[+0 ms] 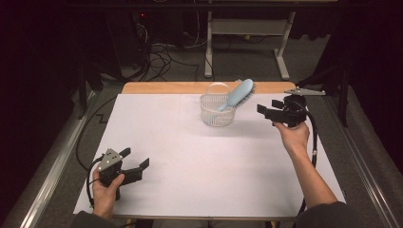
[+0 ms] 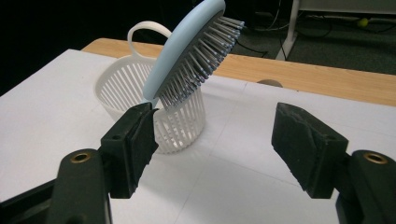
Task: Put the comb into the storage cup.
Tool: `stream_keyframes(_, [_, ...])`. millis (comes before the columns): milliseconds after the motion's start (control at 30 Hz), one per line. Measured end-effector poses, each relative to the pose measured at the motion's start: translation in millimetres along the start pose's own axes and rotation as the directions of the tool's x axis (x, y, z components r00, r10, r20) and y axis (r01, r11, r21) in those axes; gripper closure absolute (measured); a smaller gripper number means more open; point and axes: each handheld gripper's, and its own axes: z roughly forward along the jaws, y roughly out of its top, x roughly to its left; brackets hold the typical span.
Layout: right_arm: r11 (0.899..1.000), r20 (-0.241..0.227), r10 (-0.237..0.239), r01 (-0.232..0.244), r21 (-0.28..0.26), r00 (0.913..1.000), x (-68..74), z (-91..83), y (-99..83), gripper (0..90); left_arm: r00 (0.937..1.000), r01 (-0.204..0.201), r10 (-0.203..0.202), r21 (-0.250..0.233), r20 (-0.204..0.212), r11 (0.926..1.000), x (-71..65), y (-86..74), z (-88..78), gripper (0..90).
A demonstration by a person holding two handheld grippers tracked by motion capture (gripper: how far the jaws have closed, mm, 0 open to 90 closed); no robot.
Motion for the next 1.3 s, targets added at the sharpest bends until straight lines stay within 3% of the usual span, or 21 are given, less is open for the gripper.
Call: stream_keyframes(1300, [0.998, 0.018, 0.01, -0.009, -0.054, 0.9998, -11.7, -23.3, -13.6, 30.6, 1.0, 0.002, -0.002, 0.002, -0.003, 1.0, 0.2, 0.0, 0.5, 15.9])
